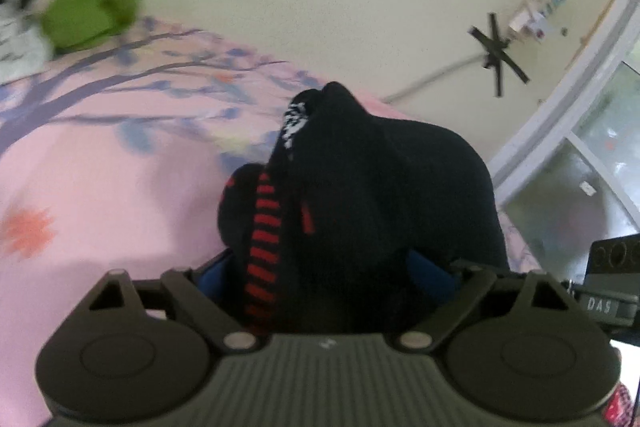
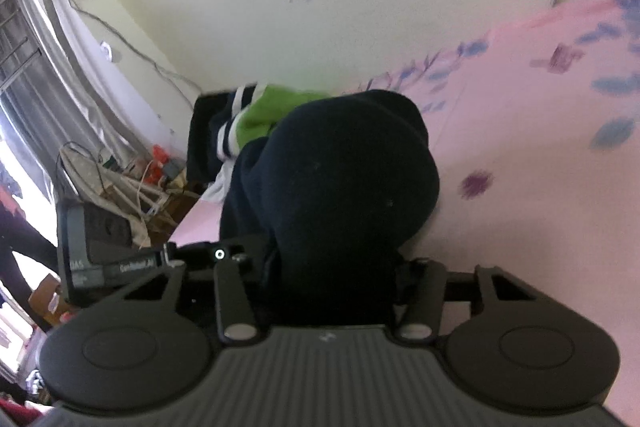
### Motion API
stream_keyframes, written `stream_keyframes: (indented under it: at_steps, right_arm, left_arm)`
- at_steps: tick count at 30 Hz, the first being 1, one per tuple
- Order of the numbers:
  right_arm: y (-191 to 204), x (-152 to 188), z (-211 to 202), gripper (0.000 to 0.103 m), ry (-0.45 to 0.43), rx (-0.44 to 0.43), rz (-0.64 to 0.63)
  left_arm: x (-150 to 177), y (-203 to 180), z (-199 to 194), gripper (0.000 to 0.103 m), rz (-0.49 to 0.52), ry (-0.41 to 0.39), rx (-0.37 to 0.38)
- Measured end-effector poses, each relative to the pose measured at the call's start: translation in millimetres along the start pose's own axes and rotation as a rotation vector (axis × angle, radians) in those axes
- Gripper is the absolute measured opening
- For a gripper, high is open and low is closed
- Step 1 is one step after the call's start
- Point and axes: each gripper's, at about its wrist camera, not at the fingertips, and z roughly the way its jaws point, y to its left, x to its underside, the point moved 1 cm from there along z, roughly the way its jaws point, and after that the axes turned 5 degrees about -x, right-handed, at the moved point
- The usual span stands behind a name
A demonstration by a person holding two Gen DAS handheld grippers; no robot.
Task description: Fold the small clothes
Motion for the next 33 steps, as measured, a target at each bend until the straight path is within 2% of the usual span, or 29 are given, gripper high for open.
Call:
stream_keyframes:
  at_steps: [3, 11, 13, 15, 16, 17, 18, 19, 20, 23, 28, 33]
  right_arm:
    - [-19.5, -21.3, -32.1, 0.047, -0.085, 0.06, -0.021]
    - [-117.8, -101.2, -126.0, 0.048, -0.372, 0.346, -0.031]
    - [-147.7, -116.2, -133.3, 0.048, -0.418, 0.428, -0.017]
    - [-174.4, -124.4, -128.0, 0.05, -0.436, 0.568, -0.014]
    - [-189.2, -124.6, -121.6, 0.058, -0.435, 0.653, 0.008]
    - [-201.0, -121.9, -117.3, 0.068, -0.433, 0.693, 0.035]
    - [-209.7, -119.7, -115.5, 0.072, -0.425, 0.712, 0.076]
    - [-216.8, -118.1, -117.5, 0.078, -0.419, 0.694, 0.107]
    - [-219.8, -117.2, -120.4, 0.08, -0.42, 0.668, 0.114]
    - [-217.9, -112.6, -121.0, 0.09, -0.443, 0.684, 0.115]
    - [-204.5, -102.6, -127.8, 0.091, -0.503, 0.799, 0.102]
    - [-183.1, -79.5, -136.3, 0.091, -0.501, 0.839, 0.152]
  left_arm:
    - [-28.1, -40.1, 39.7, 0.092, 0.018, 0.047, 0.066]
    - [-113.6, -198.1, 197.7, 0.091, 0.236, 0.088, 0.186]
    - [-125.6, -223.9, 240.2, 0.09, 0.267, 0.103, 0.166]
    - [-129.5, -238.2, 280.3, 0.083, 0.277, 0.125, 0.105]
    - [-128.4, -241.4, 294.2, 0.082, 0.274, 0.141, 0.073]
    - [-126.6, -242.0, 308.6, 0.081, 0.272, 0.159, 0.034]
    - [-123.3, -241.2, 322.6, 0.087, 0.274, 0.175, -0.01]
    - [-119.8, -239.0, 329.5, 0.092, 0.272, 0.178, -0.014]
    - [-116.1, -234.6, 330.0, 0.097, 0.261, 0.163, -0.011]
    - [-110.0, -225.8, 325.8, 0.099, 0.237, 0.146, -0.005]
    - [-97.1, -208.7, 281.9, 0.099, 0.253, 0.108, -0.062]
    - [-75.2, -185.7, 231.1, 0.1, 0.302, 0.055, -0.154]
